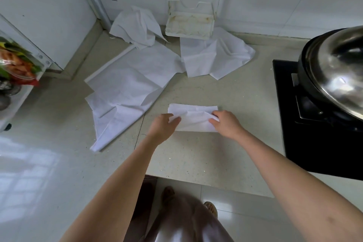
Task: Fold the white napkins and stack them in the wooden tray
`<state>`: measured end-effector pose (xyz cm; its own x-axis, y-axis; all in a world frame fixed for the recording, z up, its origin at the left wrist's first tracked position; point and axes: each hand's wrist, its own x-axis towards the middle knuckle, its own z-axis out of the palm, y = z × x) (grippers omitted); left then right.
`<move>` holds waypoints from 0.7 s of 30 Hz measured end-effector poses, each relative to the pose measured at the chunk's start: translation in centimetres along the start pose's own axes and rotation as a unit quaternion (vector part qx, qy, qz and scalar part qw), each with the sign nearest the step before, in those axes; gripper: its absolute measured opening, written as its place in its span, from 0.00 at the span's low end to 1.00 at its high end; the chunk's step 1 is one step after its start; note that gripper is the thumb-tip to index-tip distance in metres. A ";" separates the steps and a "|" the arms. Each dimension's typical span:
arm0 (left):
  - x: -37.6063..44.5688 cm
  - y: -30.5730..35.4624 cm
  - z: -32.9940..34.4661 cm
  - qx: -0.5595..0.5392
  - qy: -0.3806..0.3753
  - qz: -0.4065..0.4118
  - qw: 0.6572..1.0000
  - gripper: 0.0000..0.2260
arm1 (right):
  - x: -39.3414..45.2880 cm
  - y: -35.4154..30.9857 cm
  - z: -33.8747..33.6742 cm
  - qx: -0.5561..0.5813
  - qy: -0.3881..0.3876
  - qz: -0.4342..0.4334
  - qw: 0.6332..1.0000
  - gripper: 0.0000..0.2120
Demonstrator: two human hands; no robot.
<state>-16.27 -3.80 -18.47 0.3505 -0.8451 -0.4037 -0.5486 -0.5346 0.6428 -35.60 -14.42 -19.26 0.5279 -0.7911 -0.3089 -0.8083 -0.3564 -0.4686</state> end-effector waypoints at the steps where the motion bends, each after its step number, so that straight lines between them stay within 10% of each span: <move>1: 0.5 -0.1 -0.1 0.016 0.010 -0.012 1.000 0.14 | 0.8 0.1 0.0 -0.001 -0.013 0.017 1.000 0.09; 21: 4.8 1.5 1.9 0.390 0.050 -0.033 0.919 0.15 | 3.1 -0.7 2.3 -0.113 0.105 0.142 0.978 0.13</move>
<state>-16.82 -8.67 -20.71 0.4494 -0.8272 -0.3373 -0.8870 -0.4580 -0.0587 -32.83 -15.46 -21.84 0.2268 -0.9507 -0.2113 -0.9643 -0.1888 -0.1855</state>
